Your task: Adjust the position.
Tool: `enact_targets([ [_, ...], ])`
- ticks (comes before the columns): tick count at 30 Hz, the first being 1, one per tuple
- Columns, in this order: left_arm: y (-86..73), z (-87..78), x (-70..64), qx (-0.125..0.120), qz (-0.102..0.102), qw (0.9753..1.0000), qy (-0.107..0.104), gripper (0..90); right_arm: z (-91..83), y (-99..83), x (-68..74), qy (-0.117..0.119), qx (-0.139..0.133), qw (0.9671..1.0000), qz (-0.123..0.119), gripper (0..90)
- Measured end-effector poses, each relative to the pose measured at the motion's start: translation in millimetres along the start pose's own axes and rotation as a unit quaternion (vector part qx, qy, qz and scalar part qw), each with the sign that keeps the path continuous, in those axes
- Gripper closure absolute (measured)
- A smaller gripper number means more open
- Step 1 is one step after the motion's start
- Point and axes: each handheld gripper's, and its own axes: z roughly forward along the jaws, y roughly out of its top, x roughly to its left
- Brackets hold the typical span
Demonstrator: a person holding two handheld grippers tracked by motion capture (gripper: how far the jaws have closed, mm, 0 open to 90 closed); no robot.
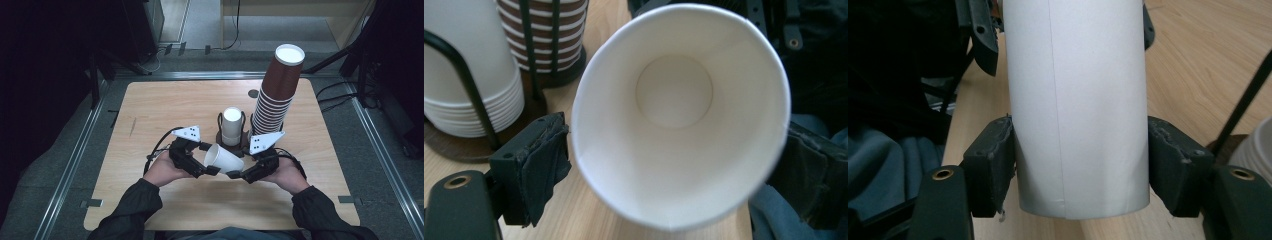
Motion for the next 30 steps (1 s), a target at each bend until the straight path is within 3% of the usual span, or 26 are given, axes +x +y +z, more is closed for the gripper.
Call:
enact_targets([
  [5, -0.5, -2.3, -0.6, -0.011, 0.006, 0.9999, -0.007, 21.5, 3.3, 1.0, 0.4, 0.008, -0.004, 0.9999, 0.009, 33.7],
  [11, -0.3, -4.5, 0.6, -0.01, -0.001, 0.9998, -0.015, 26.3, 2.7, 0.9, 0.4, 0.01, -0.003, 0.9999, 0.011, 34.1],
  [19, -0.3, -8.7, 2.3, -0.003, -0.005, 0.9999, -0.01, 28.1, 5.4, 2.5, 3.2, -0.017, 0.021, 0.9996, 0.011, 23.4],
  [25, 1.5, -11.4, 2.8, 0.034, -0.003, 0.9993, 0.017, 27.9, 3.0, 1.2, 2.5, -0.028, 0.034, 0.9989, 0.013, 21.8],
  [30, 3.4, -4.5, 1.3, 0.085, 0.007, 0.9957, 0.035, 27.6, 1.2, -1.3, 2.2, -0.04, 0.046, 0.9981, 0.009, 21.6],
])
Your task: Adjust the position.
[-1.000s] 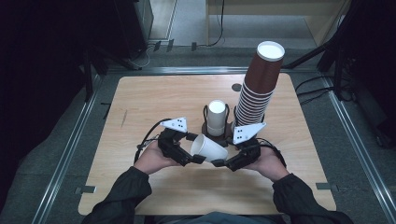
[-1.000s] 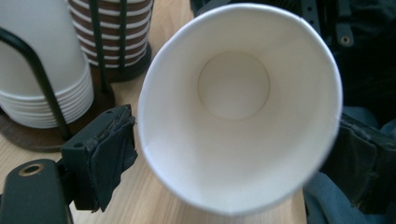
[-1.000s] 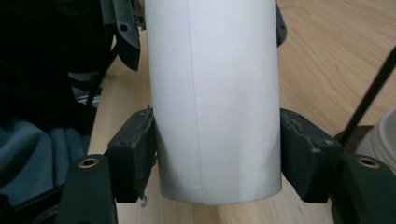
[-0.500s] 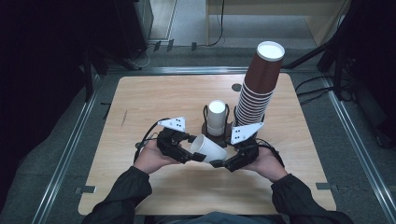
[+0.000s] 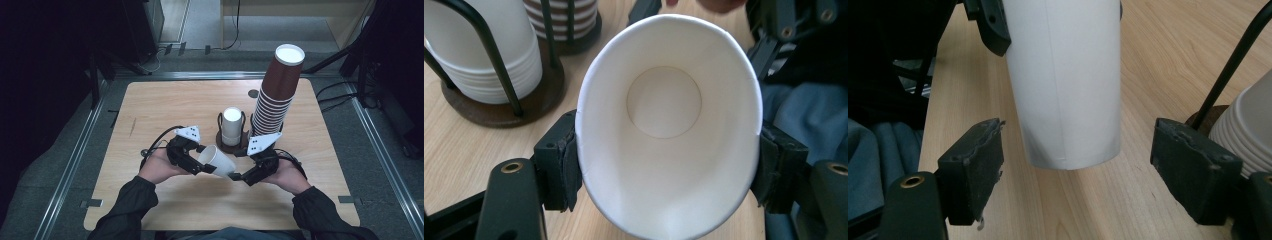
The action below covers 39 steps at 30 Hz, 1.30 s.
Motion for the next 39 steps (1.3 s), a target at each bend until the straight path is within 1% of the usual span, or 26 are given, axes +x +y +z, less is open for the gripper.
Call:
enact_targets([
  [1, 1.0, 1.6, -0.7, 0.009, 0.007, 0.9999, 0.005, 27.6, 0.2, -0.5, 0.1, -0.001, 0.002, 1.0, 0.001, 21.5],
  [3, 3.2, 5.1, -2.1, 0.026, 0.012, 0.9995, 0.011, 27.5, 0.8, -1.6, 0.1, -0.001, 0.005, 1.0, 0.0, 21.4],
  [4, 4.7, 7.1, -2.7, 0.036, 0.016, 0.9991, 0.018, 27.5, 1.5, -2.0, 0.5, 0.003, 0.008, 1.0, 0.001, 21.4],
  [6, 6.9, 10.0, -3.2, 0.054, 0.021, 0.9979, 0.028, 27.5, 3.3, -2.8, 1.7, 0.003, 0.016, 0.9999, 0.0, 21.2],
  [7, 8.4, 13.0, -4.0, 0.067, 0.024, 0.9968, 0.036, 27.5, 4.8, -3.5, 2.3, 0.003, 0.021, 0.9998, 0.0, 21.1],
  [8, 8.4, 13.0, -4.0, 0.067, 0.024, 0.9968, 0.036, 27.3, 7.5, -4.6, 2.9, 0.002, 0.032, 0.9995, -0.001, 20.7],
  [9, 10.5, 17.4, -6.7, 0.083, 0.038, 0.9949, 0.044, 27.1, 9.9, -5.9, 3.1, 0.002, 0.037, 0.9993, -0.003, 20.7],
  [11, 12.6, 21.7, -8.5, 0.096, 0.044, 0.9934, 0.045, 27.1, 14.5, -8.5, 2.9, 0.002, 0.047, 0.9989, -0.003, 20.7],
  [12, 13.7, 23.0, -9.0, 0.102, 0.049, 0.9925, 0.046, 27.1, 16.3, -9.3, 2.4, -0.001, 0.048, 0.9988, -0.008, 20.7],
  [13, 14.7, 25.0, -9.6, 0.103, 0.049, 0.9925, 0.043, 27.1, 17.8, -10.0, 3.2, 0.001, 0.054, 0.9986, -0.003, 20.7],
  [18, 20.4, 31.4, -13.1, 0.11, 0.058, 0.9917, 0.034, 26.8, 29.1, -14.2, 3.4, -0.001, 0.069, 0.9976, -0.007, 20.7],
  [20, 22.0, 33.9, -15.3, 0.109, 0.057, 0.9919, 0.03, 26.6, 33.0, -15.5, 4.2, -0.001, 0.076, 0.997, -0.008, 20.8],
  [22, 23.5, 36.0, -16.4, 0.115, 0.061, 0.9911, 0.028, 26.5, 36.0, -16.1, 4.8, -0.004, 0.082, 0.9966, -0.012, 21.5],
  [24, 23.8, 38.4, -17.5, 0.114, 0.06, 0.9912, 0.027, 26.5, 37.1, -15.8, 5.8, -0.006, 0.081, 0.9966, -0.011, 23.6],
  [25, 24.0, 39.8, -17.8, 0.114, 0.059, 0.9914, 0.025, 26.3, 37.7, -15.6, 5.7, -0.005, 0.078, 0.9968, -0.016, 24.5],
  [27, 24.3, 40.7, -18.4, 0.117, 0.06, 0.9909, 0.029, 25.9, 38.3, -15.2, 6.4, -0.002, 0.08, 0.9966, -0.016, 26.7],
  [28, 24.1, 40.9, -18.6, 0.117, 0.06, 0.9909, 0.031, 25.9, 38.3, -14.9, 7.0, -0.003, 0.08, 0.9966, -0.018, 30.1],
  [29, 23.8, 41.0, -18.5, 0.115, 0.059, 0.9912, 0.03, 25.9, 38.1, -14.9, 7.2, -0.001, 0.079, 0.9966, -0.024, 32.8],
  [31, 23.0, 40.0, -17.9, 0.112, 0.057, 0.9917, 0.027, 25.6, 37.8, -14.3, 8.4, -0.002, 0.08, 0.9964, -0.029, 33.6],
  [33, 22.4, 38.7, -17.2, 0.108, 0.055, 0.9922, 0.026, 25.0, 37.3, -13.4, 8.7, -0.002, 0.079, 0.9965, -0.027, 34.0],
  [36, 22.5, 38.0, -16.2, 0.105, 0.053, 0.9929, 0.022, 21.5, 36.3, -12.0, 8.3, 0.001, 0.075, 0.9967, -0.029, 34.1],
  [38, 22.7, 37.8, -16.3, 0.1, 0.053, 0.9933, 0.025, 18.9, 35.5, -11.4, 8.6, -0.001, 0.075, 0.9968, -0.028, 34.0],
  [39, 22.7, 37.5, -16.4, 0.097, 0.052, 0.9935, 0.03, 16.1, 35.0, -11.1, 8.5, 0.0, 0.075, 0.9968, -0.028, 34.0],
])
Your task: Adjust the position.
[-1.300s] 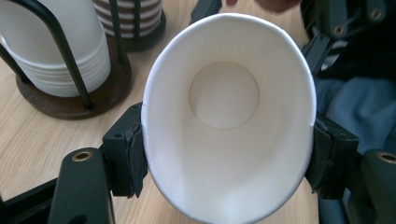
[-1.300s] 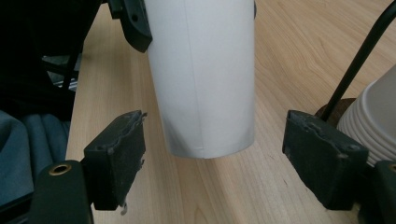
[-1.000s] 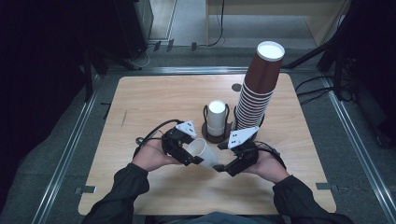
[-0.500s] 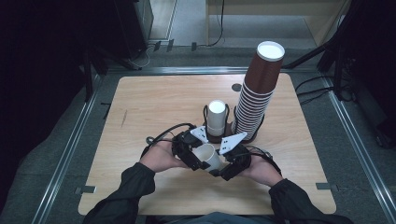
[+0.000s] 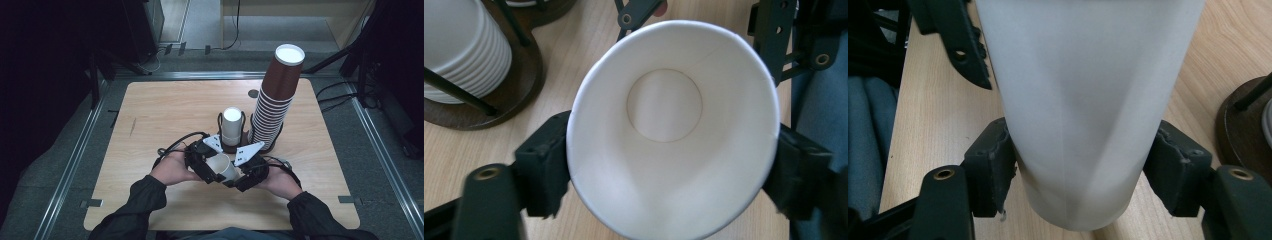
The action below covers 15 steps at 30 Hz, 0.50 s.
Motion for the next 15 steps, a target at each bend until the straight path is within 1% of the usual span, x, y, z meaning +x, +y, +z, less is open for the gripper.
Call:
enact_targets([
  [3, -1.2, -3.3, 1.3, -0.007, -0.003, 1.0, 0.004, 12.9, -2.0, -0.4, -1.9, -0.004, -0.003, 1.0, 0.0, 34.0],
  [4, -1.9, -4.5, 1.9, -0.012, -0.006, 0.9999, 0.004, 12.9, -2.8, -0.6, -2.0, -0.004, -0.002, 1.0, 0.005, 34.0],
  [10, -7.7, -12.8, 6.2, -0.036, -0.019, 0.9992, 0.002, 12.6, -9.0, -1.1, -5.3, -0.009, -0.015, 0.9998, 0.006, 33.8],
  [14, -11.3, -16.5, 7.7, -0.046, -0.02, 0.9988, 0.005, 12.6, -14.5, -1.7, -7.2, -0.014, -0.026, 0.9995, 0.005, 33.8],
  [15, -12.3, -17.0, 7.5, -0.05, -0.025, 0.9984, 0.003, 12.7, -16.0, -1.9, -7.6, -0.015, -0.028, 0.9995, 0.008, 33.8],
])
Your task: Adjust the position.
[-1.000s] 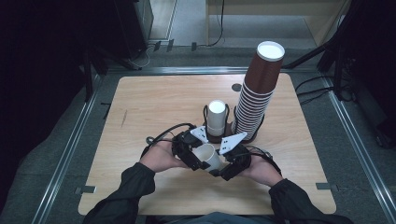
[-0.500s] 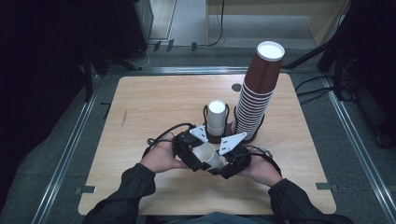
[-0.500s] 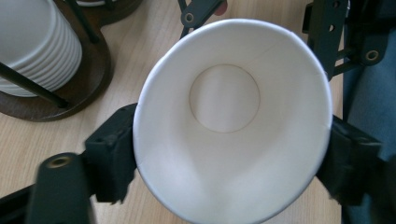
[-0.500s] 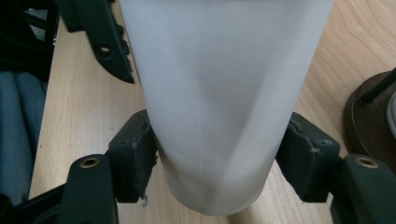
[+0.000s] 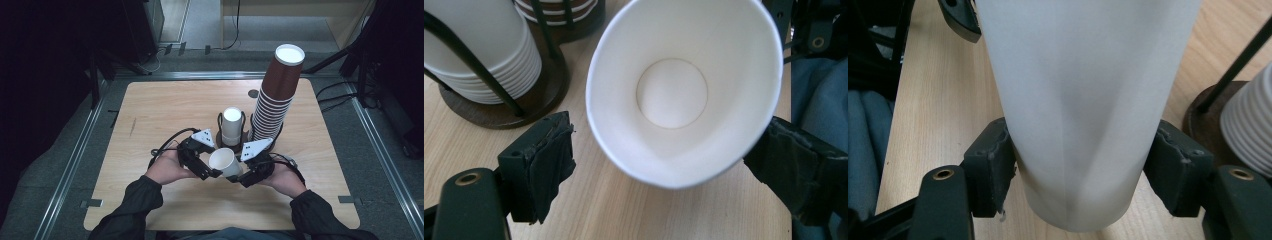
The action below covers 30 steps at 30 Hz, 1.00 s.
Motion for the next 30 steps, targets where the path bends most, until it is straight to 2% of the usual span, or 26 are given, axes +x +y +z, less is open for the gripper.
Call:
enact_targets([
  [14, -12.3, -6.9, 6.0, -0.038, -0.02, 0.9991, 0.003, 12.9, -15.6, 0.4, -5.2, -0.008, -0.033, 0.9994, 0.012, 33.5],
  [18, -12.4, -7.3, 6.4, -0.059, -0.027, 0.9979, 0.003, 12.7, -18.2, 1.5, -5.2, -0.018, -0.039, 0.999, 0.01, 33.5],
  [22, -11.1, -8.6, 5.8, -0.094, -0.038, 0.9949, -0.006, 12.6, -19.9, 3.9, -6.8, -0.014, -0.057, 0.9981, 0.02, 33.5],
  [25, -9.5, -7.3, 3.4, -0.1, -0.035, 0.9943, -0.002, 12.4, -18.5, 5.0, -6.4, -0.007, -0.06, 0.9979, 0.024, 33.5],
  [30, -6.4, -5.0, 0.7, -0.116, -0.035, 0.9926, -0.01, 12.1, -14.0, 6.9, -4.4, 0.004, -0.057, 0.9981, 0.025, 33.4],
])
